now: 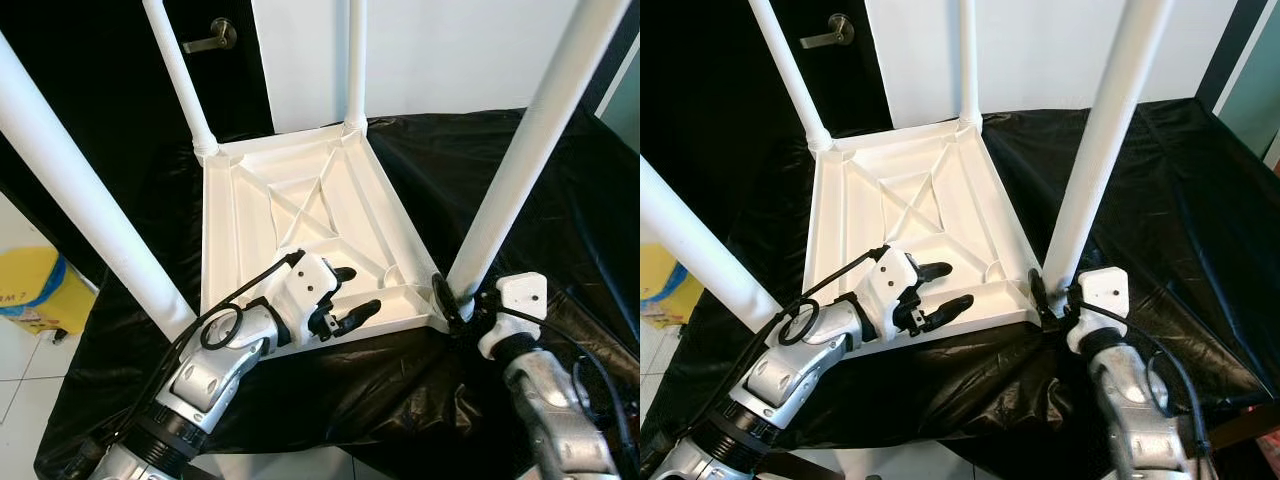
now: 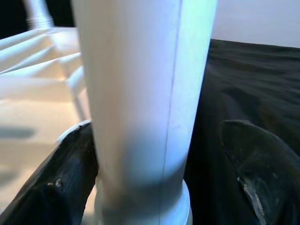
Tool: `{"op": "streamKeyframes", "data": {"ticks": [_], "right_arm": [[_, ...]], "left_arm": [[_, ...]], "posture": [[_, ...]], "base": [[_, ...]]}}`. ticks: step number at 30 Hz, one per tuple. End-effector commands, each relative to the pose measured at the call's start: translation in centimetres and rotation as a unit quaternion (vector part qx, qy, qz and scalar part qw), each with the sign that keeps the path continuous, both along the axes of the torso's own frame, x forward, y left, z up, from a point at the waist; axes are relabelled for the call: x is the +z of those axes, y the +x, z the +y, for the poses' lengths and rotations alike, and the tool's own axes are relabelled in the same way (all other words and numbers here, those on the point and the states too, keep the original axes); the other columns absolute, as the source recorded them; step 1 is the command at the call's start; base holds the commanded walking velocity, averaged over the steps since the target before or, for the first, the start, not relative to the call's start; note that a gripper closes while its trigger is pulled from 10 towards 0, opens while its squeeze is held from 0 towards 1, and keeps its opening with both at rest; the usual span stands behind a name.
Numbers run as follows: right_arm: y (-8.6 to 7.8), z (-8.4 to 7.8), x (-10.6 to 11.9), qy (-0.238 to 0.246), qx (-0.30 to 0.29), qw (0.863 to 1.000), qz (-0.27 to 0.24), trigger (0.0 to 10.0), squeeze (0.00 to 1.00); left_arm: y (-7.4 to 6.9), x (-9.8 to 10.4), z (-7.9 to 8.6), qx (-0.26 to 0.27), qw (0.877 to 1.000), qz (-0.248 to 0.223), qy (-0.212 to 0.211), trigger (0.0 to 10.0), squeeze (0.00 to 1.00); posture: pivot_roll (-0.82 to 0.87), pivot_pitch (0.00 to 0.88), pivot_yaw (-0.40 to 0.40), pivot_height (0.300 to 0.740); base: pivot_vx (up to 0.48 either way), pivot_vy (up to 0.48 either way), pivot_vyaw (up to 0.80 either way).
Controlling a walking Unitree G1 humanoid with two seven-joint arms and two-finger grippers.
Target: Building children table
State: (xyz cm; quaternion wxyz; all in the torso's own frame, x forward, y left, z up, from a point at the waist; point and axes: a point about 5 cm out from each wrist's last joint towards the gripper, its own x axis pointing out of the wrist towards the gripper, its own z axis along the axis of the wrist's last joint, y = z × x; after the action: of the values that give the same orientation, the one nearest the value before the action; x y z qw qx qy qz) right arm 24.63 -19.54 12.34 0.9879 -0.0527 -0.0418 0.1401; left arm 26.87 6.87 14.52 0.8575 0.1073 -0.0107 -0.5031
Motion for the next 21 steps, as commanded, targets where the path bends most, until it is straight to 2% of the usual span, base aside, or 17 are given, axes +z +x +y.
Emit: {"op": "streamKeyframes", "data": {"ticks": [1,3,6,10,12,16,21], "right_arm": [[0.0,0.3,-0.4,0.008,0.031,0.999,0.012,10.0,0.0],[0.0,0.3,-0.4,0.008,0.031,0.999,0.012,10.0,0.0],[0.8,0.2,-0.2,-0.022,0.104,0.994,0.029,10.0,0.0],[1.4,0.2,0.0,-0.036,0.137,0.989,0.034,10.0,0.0],[2.1,0.3,0.4,-0.061,0.175,0.982,0.039,10.0,0.0],[2.7,0.4,0.7,-0.074,0.195,0.977,0.041,10.0,0.0],[4.3,0.4,1.5,-0.103,0.221,0.969,0.035,10.0,0.0]], "left_arm": [[-0.6,-0.2,-0.1,-0.059,0.998,0.007,0.017,10.0,0.0],[-0.6,-0.2,-0.1,-0.059,0.998,0.007,0.017,10.0,0.0],[-0.4,0.0,-0.4,-0.069,0.997,0.004,0.018,10.0,0.0],[-0.5,0.2,-0.5,-0.079,0.997,0.006,0.016,10.0,0.0],[-0.7,0.2,-0.9,-0.085,0.996,0.009,0.011,10.0,0.0],[-0.8,0.2,-1.1,-0.087,0.996,0.009,0.008,10.0,0.0],[-1.2,0.1,-1.6,-0.09,0.996,0.008,0.005,10.0,0.0]], "posture": [[-0.19,0.051,0.071,0.74],[-0.19,0.051,0.071,0.74],[-0.21,0.055,0.084,0.74],[-0.21,0.055,0.084,0.74],[-0.21,0.05,0.072,0.74],[-0.21,0.045,0.063,0.74],[-0.2,0.043,0.046,0.74]], "base": [[0.0,0.0,0.0],[0.0,0.0,0.0],[0.0,0.0,0.0],[0.0,0.0,0.0],[0.0,0.0,0.0],[0.0,0.0,0.0],[0.0,0.0,0.0]]}}
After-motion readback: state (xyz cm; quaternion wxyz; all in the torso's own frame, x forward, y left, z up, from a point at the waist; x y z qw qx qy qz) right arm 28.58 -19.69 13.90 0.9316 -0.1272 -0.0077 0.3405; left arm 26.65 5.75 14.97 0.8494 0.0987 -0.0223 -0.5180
